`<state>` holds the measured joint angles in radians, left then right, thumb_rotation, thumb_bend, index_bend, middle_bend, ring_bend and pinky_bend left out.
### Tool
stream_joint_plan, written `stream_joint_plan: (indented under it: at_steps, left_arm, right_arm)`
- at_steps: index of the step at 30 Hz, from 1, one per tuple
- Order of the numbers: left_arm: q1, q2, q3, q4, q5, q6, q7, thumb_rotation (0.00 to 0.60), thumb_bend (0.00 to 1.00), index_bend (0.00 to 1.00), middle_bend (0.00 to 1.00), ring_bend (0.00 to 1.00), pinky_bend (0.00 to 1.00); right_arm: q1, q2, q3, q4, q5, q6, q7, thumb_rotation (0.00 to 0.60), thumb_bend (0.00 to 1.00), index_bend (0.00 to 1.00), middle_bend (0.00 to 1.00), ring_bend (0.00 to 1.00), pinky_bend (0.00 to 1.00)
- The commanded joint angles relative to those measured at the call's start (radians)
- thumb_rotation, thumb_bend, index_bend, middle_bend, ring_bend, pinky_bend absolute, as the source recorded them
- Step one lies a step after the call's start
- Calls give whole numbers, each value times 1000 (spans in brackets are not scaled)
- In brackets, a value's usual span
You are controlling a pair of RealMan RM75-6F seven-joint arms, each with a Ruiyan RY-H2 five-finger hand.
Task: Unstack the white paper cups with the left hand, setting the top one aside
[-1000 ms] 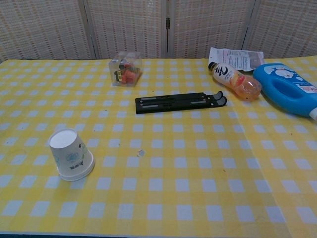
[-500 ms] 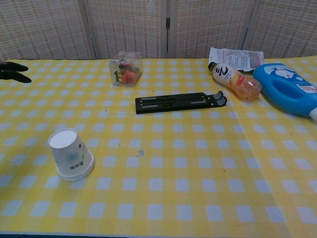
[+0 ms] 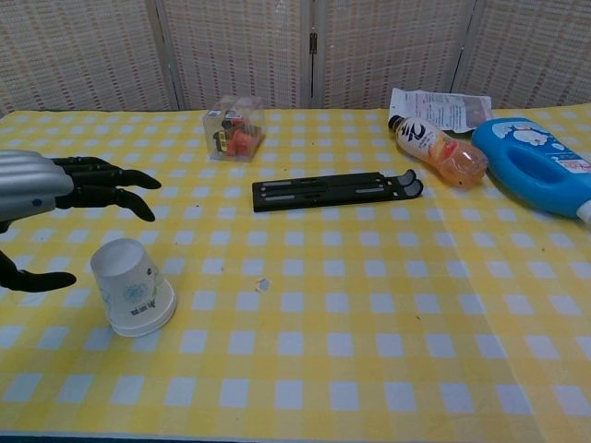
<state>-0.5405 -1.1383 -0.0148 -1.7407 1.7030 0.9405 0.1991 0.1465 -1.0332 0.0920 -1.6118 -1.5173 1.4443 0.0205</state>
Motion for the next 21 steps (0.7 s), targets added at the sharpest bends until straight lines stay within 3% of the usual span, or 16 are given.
stream_joint_plan:
  at_steps: [1,21]
  left_arm:
    - [-51,21,-11,-55,-61,-80,26,600,405,222,52,53,7]
    - [-80,7,0,-67,-189,-103,121,600,412,248,52,49,3]
  right_arm:
    - [-1,-3,-1,6,2,-1,7,600,295,0,0,43,0]
    - [5,-19,-6,49,13,-21,50,600,294,0,0,46,0]
